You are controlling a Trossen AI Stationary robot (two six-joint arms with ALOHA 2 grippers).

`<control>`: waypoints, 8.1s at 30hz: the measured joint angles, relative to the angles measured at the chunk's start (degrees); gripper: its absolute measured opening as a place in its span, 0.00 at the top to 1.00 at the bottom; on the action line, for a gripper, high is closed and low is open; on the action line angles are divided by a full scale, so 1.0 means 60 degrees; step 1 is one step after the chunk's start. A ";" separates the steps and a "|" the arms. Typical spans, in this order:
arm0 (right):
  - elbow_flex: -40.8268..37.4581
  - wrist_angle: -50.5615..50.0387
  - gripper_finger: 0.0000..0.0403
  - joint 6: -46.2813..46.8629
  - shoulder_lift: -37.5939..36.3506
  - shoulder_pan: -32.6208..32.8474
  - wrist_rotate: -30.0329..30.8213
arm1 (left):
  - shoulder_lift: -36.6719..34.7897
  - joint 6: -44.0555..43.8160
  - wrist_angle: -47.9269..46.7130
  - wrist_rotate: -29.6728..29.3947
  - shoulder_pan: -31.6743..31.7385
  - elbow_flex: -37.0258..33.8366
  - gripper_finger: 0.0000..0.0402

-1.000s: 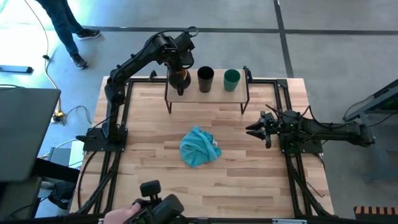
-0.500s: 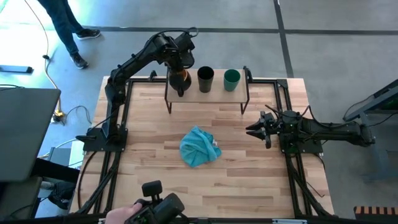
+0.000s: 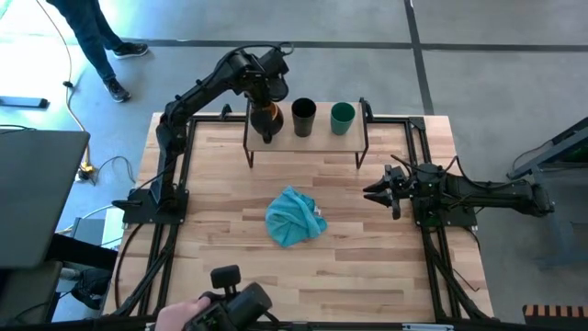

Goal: Stack small to large cups/mugs on shelf
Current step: Put the black mug on the shelf, then return to Home Position

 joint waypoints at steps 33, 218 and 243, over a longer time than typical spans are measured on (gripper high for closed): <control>0.0000 -0.0030 0.74 -0.0004 0.0000 -0.0004 0.0004 | 0.0000 0.0038 -0.0093 0.0162 0.0143 0.0000 0.99; 0.0000 0.0050 0.74 0.0932 -0.0003 0.0947 0.0186 | -0.1093 -0.1549 0.0368 0.1375 -0.1843 -0.0087 0.58; 0.0000 -0.0026 0.74 0.0786 -0.0003 0.0951 0.0029 | -0.1093 -0.1171 0.0520 -0.0886 -0.3340 -0.1515 0.58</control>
